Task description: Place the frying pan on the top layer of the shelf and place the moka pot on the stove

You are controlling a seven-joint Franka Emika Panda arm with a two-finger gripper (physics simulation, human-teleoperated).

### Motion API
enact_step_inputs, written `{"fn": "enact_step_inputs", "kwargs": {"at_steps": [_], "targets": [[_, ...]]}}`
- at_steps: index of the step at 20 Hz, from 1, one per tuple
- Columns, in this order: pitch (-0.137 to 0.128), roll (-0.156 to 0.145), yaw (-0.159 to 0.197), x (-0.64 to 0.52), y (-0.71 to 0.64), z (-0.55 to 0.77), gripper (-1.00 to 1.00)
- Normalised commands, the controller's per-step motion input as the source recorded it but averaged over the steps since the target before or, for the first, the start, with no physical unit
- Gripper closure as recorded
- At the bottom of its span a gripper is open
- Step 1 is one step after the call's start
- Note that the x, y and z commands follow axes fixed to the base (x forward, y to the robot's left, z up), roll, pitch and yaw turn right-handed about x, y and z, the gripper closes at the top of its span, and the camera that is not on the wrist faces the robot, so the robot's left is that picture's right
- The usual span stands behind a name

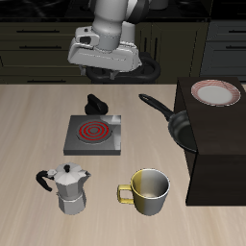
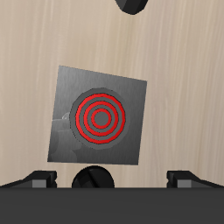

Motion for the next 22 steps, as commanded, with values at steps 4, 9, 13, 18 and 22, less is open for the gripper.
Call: {"fn": "enact_step_inputs", "kwargs": {"at_steps": [4,9,13,18,22], "targets": [[0.024,-0.021,-0.054,0.25,-0.17,0.19,-1.00],[0.012,0.005,-0.033,0.20,-0.04,0.13,-1.00],[0.041,0.024,-0.018,0.24,0.02,0.05,-1.00],[0.063,0.087,-0.033,0.22,0.22,0.10,-1.00],[0.001,0.076,-0.051,0.23,0.14,0.08,-1.00]]}}
